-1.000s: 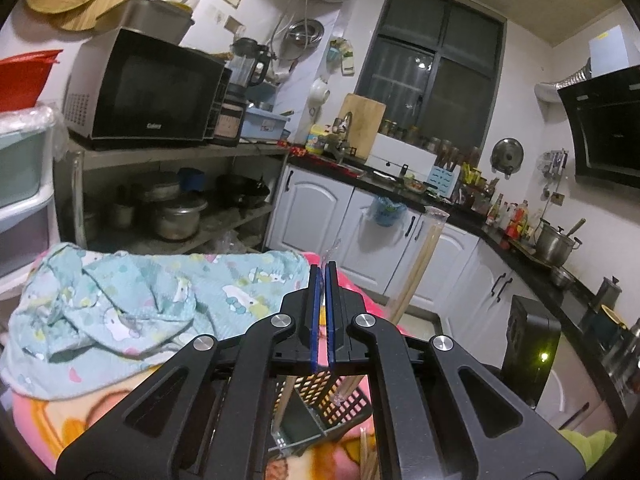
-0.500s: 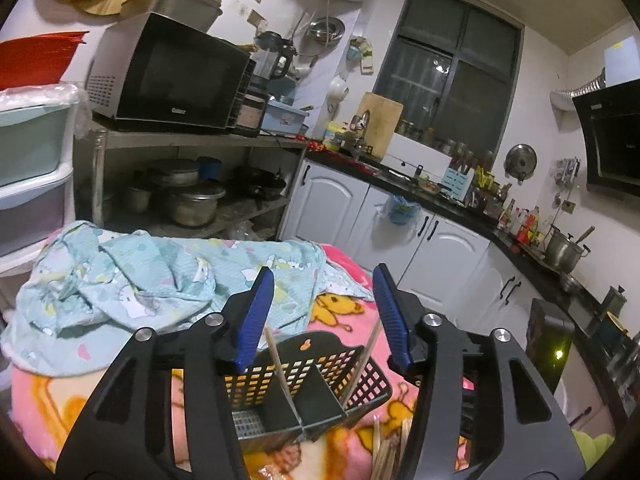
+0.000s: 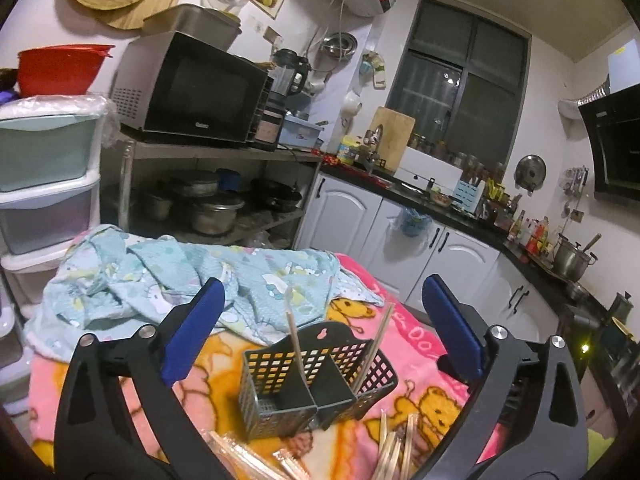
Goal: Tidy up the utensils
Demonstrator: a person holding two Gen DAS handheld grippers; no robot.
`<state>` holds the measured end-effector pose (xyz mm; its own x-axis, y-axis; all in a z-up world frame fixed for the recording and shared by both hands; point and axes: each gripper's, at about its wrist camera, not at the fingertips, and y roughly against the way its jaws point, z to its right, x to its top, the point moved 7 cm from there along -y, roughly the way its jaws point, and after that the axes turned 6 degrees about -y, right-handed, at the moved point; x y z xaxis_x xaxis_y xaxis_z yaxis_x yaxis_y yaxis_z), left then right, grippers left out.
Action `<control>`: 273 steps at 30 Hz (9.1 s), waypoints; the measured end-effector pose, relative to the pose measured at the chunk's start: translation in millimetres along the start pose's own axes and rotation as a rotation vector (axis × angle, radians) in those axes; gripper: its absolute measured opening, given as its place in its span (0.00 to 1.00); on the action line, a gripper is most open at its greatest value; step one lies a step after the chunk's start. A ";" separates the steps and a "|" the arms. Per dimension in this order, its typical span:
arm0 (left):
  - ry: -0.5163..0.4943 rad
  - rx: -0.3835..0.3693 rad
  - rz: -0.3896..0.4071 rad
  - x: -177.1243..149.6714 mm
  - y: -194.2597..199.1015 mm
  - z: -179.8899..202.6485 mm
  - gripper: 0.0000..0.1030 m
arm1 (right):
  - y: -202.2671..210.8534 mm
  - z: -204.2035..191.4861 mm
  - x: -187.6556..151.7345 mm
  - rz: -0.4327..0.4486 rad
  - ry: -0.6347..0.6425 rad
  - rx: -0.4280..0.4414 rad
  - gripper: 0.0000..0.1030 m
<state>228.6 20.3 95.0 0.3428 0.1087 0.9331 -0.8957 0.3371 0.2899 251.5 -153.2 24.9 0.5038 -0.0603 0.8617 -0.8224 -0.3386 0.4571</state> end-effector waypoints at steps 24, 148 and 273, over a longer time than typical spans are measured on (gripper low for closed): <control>0.092 0.082 -0.095 -55.6 29.8 -31.8 0.90 | 27.7 21.9 -30.0 -0.064 -0.033 -0.059 0.64; 0.105 -0.069 -0.322 -121.8 6.7 -10.6 0.03 | 20.3 -42.5 -47.5 -0.229 -0.113 0.254 0.06; 0.078 0.149 -0.060 -34.6 20.6 -27.0 0.90 | 52.6 13.4 39.7 0.124 -0.096 -0.019 0.70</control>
<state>206.0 48.7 62.9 0.4131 0.1663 0.8954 -0.9028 0.2037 0.3787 231.8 -186.0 80.2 0.4205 -0.1904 0.8871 -0.8841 -0.3056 0.3535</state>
